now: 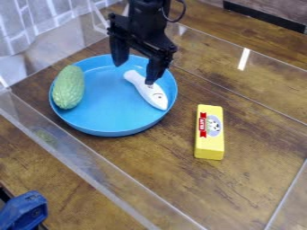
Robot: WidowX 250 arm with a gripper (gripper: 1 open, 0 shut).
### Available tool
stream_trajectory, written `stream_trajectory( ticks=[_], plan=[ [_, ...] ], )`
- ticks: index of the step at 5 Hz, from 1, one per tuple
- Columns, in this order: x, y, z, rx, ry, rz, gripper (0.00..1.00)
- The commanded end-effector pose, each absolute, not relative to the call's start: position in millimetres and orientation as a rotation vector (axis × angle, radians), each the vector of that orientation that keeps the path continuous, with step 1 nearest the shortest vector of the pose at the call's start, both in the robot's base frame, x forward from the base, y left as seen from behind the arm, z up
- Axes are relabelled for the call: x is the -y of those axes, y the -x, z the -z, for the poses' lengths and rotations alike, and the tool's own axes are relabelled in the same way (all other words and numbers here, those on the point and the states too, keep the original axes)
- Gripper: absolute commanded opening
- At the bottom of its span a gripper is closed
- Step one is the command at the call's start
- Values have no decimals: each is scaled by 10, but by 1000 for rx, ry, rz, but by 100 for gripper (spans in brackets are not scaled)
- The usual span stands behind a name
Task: Put the white object in the blue tray
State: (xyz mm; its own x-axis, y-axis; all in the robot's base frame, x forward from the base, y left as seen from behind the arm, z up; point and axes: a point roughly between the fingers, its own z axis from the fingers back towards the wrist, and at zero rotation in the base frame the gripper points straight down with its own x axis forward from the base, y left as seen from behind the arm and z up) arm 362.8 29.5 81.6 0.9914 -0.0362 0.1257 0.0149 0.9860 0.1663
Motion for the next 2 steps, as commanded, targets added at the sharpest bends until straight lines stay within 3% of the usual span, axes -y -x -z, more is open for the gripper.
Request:
stream_trajectory(
  ticks=[1, 2],
  plan=[
    [-302, -3753, -1177, 228, -153, 2, 100],
    [-274, -3775, -1282, 246, -139, 0, 100]
  ],
)
